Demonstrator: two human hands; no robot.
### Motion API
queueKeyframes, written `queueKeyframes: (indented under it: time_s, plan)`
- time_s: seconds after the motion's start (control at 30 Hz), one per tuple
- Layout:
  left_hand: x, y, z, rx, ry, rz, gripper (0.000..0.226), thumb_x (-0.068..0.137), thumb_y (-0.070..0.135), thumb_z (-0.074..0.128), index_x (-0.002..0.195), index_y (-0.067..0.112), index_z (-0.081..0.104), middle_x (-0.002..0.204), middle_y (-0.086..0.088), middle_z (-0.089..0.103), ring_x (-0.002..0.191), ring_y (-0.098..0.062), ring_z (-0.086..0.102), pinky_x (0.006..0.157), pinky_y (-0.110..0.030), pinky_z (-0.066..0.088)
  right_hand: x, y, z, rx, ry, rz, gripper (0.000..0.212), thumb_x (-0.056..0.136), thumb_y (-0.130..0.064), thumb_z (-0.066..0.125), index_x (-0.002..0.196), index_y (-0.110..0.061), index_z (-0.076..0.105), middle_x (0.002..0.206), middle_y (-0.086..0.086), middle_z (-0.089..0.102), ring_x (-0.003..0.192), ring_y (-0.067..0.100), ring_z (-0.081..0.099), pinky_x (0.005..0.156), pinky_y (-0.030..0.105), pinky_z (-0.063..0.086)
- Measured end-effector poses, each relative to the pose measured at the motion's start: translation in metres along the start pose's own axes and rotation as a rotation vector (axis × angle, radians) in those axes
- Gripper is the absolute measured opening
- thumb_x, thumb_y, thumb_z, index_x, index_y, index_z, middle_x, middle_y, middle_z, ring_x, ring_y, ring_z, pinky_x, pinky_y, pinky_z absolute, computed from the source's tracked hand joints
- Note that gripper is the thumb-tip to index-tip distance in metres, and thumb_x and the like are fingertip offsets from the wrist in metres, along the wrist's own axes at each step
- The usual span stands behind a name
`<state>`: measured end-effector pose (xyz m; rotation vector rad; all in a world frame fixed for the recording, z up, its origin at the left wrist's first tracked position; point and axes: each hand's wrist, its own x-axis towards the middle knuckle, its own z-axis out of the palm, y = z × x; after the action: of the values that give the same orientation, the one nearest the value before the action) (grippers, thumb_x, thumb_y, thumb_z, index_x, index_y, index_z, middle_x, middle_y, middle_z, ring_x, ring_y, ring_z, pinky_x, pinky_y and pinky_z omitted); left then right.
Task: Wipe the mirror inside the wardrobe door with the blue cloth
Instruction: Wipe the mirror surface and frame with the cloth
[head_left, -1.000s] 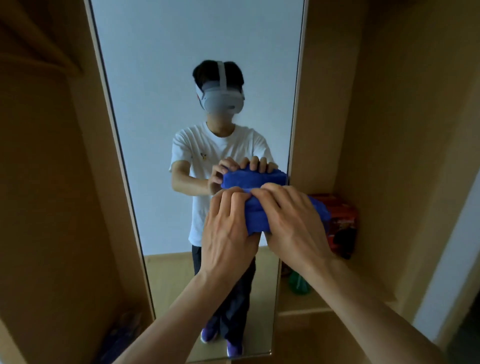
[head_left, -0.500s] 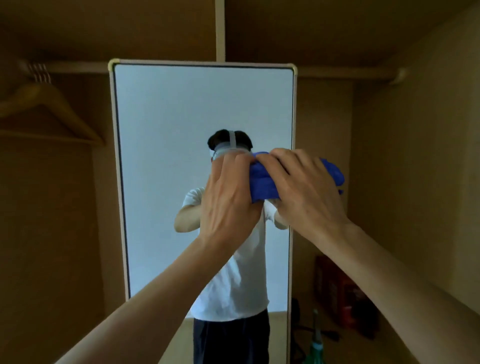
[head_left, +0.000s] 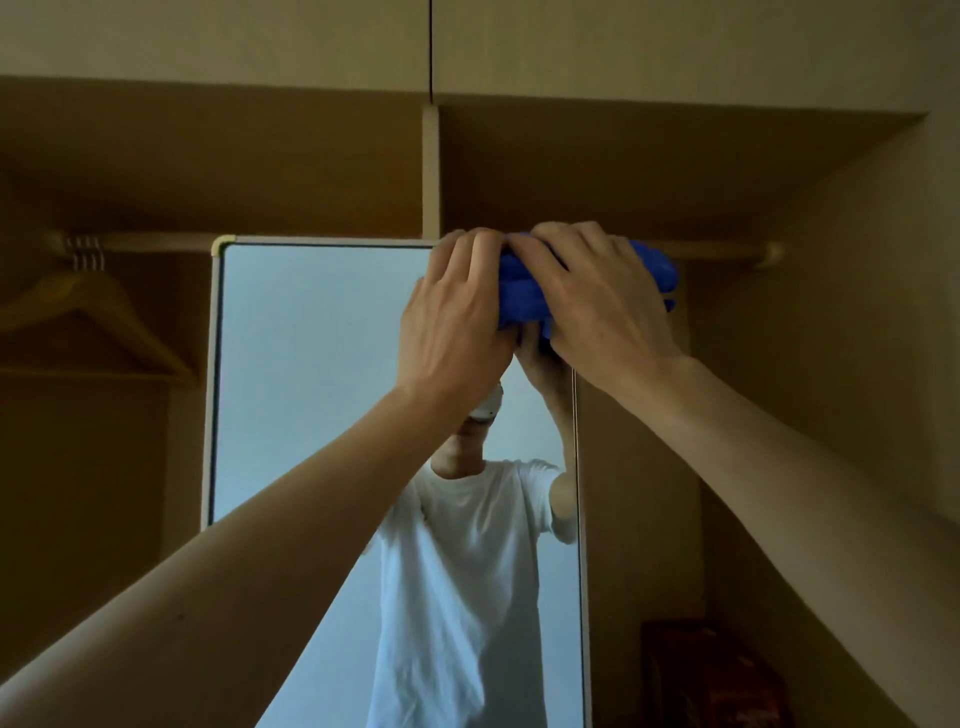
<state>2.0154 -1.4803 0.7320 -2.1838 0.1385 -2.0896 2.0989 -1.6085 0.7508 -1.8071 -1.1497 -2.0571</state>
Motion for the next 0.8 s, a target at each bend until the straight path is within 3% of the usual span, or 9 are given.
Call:
queueKeyframes:
  time_s: [0.1, 0.27, 0.47, 0.8]
  plan:
    - [0.017, -0.002, 0.001, 0.040, -0.019, 0.021, 0.051, 0.076, 0.013, 0.071, 0.123, 0.009, 0.052, 0.126, -0.007, 0.058, 0.123, -0.027, 0.051, 0.086, -0.036, 0.049, 0.014, 0.009, 0.002, 0.004, 0.000, 0.001, 0.055, 0.083, -0.011, 0.064, 0.136, -0.015, 0.050, 0.131, 0.008, 0.057, 0.116, 0.031, 0.054, 0.096, 0.044, 0.042]
    - [0.032, -0.006, 0.004, 0.094, -0.100, 0.041, 0.053, 0.081, 0.021, 0.068, 0.130, 0.009, 0.052, 0.132, -0.007, 0.055, 0.127, -0.026, 0.048, 0.093, -0.036, 0.047, 0.023, 0.016, 0.004, 0.065, -0.035, 0.000, 0.053, 0.080, -0.010, 0.066, 0.131, -0.018, 0.053, 0.127, 0.003, 0.060, 0.113, 0.029, 0.055, 0.093, 0.044, 0.044]
    - [0.024, -0.011, 0.006, 0.075, -0.156, 0.025, 0.052, 0.084, 0.030, 0.069, 0.131, 0.014, 0.053, 0.128, -0.004, 0.058, 0.121, -0.024, 0.051, 0.088, -0.036, 0.047, 0.015, 0.016, 0.012, 0.146, -0.080, 0.040, 0.058, 0.077, -0.013, 0.066, 0.133, -0.022, 0.052, 0.123, 0.000, 0.062, 0.112, 0.026, 0.055, 0.095, 0.042, 0.039]
    - [-0.020, -0.009, 0.009, 0.020, -0.140, 0.021, 0.047, 0.083, 0.028, 0.067, 0.126, 0.012, 0.058, 0.125, -0.005, 0.062, 0.119, -0.025, 0.053, 0.082, -0.029, 0.039, -0.024, -0.007, 0.012, 0.212, -0.103, 0.122, 0.056, 0.075, -0.016, 0.065, 0.130, -0.019, 0.055, 0.123, 0.002, 0.063, 0.113, 0.027, 0.055, 0.097, 0.045, 0.040]
